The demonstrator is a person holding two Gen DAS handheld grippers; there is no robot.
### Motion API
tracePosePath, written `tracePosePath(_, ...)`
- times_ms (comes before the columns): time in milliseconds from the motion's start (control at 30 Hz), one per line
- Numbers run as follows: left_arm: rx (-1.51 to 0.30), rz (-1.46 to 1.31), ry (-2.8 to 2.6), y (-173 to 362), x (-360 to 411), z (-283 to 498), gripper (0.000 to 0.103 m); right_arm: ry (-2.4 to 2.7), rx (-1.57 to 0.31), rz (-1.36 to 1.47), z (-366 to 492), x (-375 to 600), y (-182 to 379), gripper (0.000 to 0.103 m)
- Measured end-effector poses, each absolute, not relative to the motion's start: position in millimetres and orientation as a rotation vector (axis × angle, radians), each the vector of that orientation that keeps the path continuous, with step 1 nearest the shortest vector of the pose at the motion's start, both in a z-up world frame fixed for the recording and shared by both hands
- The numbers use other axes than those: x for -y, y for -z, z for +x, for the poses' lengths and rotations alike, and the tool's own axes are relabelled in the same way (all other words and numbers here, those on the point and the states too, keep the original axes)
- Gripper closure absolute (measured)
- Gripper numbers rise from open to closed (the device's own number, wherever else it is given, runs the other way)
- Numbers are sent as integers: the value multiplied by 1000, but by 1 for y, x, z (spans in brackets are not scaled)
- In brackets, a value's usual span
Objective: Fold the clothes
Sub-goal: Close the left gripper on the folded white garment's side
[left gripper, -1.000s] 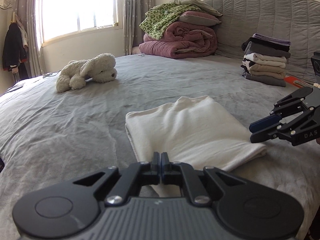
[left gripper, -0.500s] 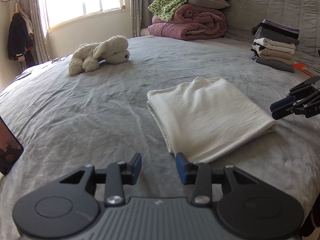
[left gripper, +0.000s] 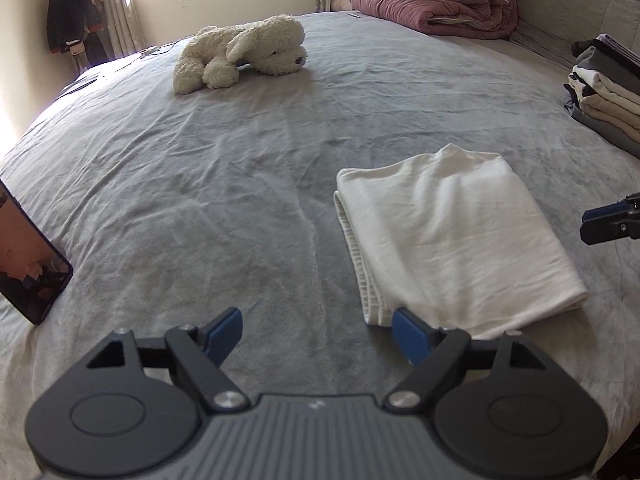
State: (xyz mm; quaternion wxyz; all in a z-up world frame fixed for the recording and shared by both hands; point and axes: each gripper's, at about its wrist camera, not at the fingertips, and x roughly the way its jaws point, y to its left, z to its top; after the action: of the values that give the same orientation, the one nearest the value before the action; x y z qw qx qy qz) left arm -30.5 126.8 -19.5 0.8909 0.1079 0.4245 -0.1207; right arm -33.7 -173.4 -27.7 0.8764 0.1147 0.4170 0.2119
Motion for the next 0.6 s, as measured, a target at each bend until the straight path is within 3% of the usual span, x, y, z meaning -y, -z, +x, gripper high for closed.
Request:
tracePosePath(133, -940, 230, 229, 21, -122, -25, 15, -453, -937, 309, -24, 169, 25, 29)
tracePosePath(367, -993, 152, 256, 21, -124, -14, 14, -439, -1030, 499, -5, 170, 29, 29)
tracePosePath(600, -1045, -154, 382, 25, -145, 9, 14, -387, -1072, 577, 7, 174, 36, 29)
